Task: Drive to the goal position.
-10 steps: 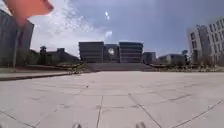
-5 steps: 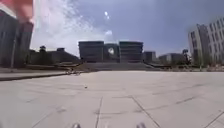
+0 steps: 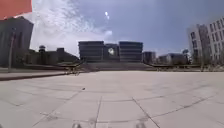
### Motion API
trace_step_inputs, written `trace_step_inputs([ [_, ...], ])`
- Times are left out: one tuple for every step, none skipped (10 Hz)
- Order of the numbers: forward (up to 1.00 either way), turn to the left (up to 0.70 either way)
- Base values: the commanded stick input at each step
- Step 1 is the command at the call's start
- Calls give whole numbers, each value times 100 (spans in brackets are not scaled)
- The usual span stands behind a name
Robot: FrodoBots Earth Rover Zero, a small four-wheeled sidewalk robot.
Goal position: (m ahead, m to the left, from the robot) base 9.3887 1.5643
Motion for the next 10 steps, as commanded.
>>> trace_step_inputs([
  [45, 3],
  [45, 3],
  [45, 3],
  [45, 3],
  [45, 3],
  [45, 3],
  [45, 3],
  [45, 3],
  [45, 3],
  [45, 3],
])
